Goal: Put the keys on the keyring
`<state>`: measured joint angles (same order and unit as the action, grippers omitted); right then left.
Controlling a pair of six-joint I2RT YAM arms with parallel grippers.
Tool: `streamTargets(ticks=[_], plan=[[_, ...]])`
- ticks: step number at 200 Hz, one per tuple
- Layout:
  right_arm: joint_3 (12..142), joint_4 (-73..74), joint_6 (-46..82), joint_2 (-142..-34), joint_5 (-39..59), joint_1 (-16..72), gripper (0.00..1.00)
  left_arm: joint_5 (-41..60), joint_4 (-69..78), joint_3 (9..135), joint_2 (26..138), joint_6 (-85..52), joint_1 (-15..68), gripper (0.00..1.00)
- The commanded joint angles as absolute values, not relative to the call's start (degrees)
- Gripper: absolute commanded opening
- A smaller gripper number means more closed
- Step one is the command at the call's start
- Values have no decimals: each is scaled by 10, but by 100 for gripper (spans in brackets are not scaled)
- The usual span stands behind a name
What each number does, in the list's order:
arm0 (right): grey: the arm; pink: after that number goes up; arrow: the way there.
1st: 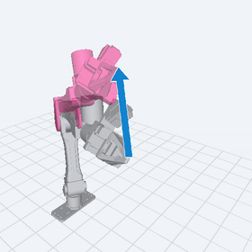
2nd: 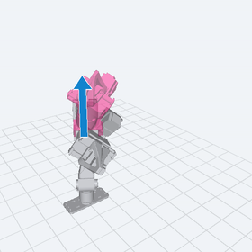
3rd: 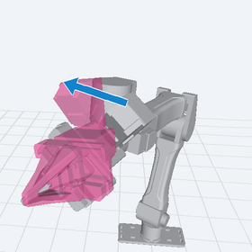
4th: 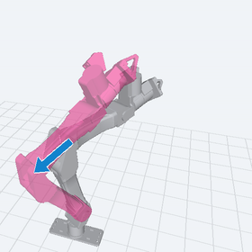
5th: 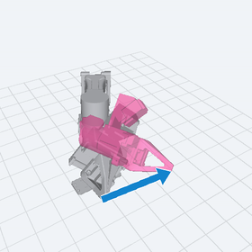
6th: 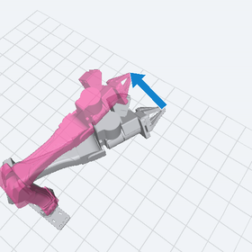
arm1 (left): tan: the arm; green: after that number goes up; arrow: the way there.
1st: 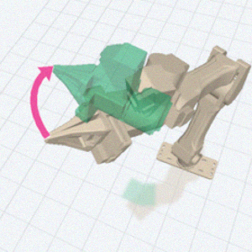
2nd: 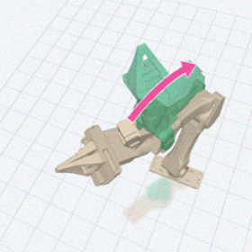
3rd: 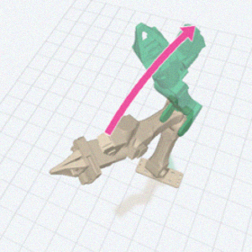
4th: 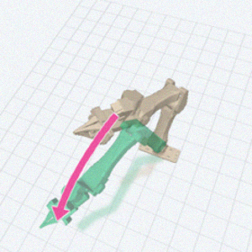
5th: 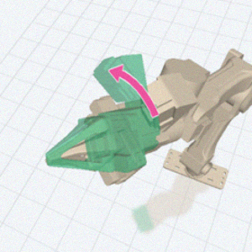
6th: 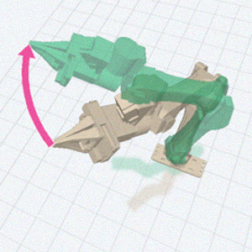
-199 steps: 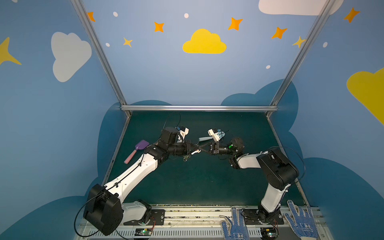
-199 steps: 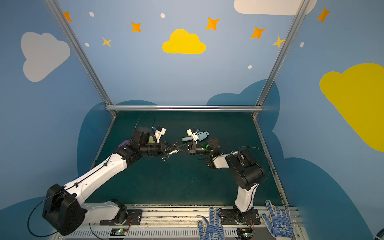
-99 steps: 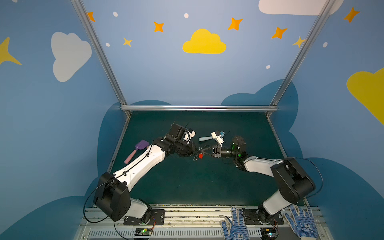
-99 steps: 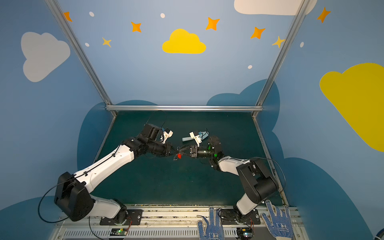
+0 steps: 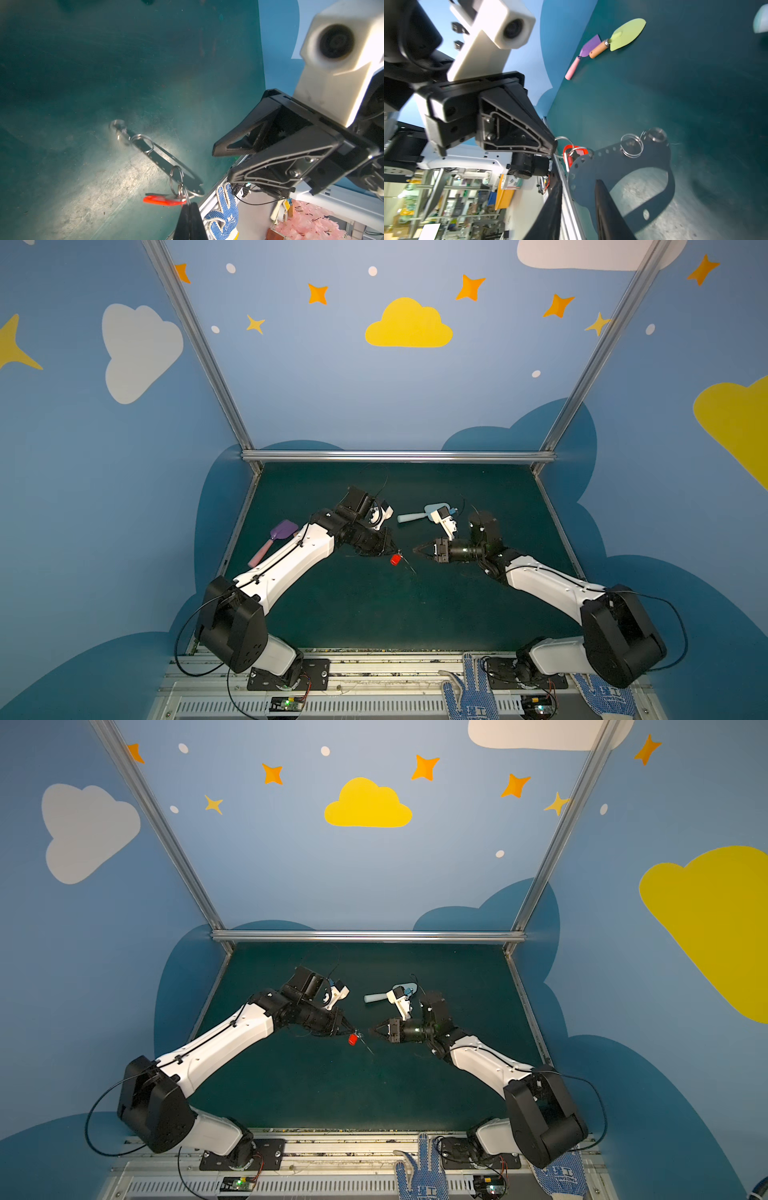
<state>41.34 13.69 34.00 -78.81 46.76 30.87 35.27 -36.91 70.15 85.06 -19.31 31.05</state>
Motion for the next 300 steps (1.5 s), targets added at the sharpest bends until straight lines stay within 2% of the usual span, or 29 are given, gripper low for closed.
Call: streamTargets(ticks=[1, 30, 136, 149, 179, 225, 262, 284, 300], plan=[[445, 96, 305, -781, 447, 322, 30, 355, -364, 709, 831, -172, 313, 4], [455, 132, 317, -798, 457, 328, 21, 367, -331, 692, 809, -173, 316, 4], [442, 257, 316, -803, 514, 338, 31, 416, -255, 654, 769, -178, 316, 4], [440, 267, 319, -805, 524, 339, 30, 419, -247, 652, 764, -178, 315, 4], [443, 265, 318, -812, 547, 344, 21, 416, -239, 650, 756, -182, 315, 4], [447, 245, 299, -806, 546, 354, 23, 421, -227, 648, 755, -186, 314, 4], [452, 234, 292, -801, 536, 354, 6, 417, -229, 647, 754, -184, 315, 4], [455, 204, 275, -790, 510, 354, 0, 410, -232, 642, 753, -184, 315, 4], [459, 167, 256, -776, 478, 354, 0, 398, -234, 637, 751, -185, 315, 4]])
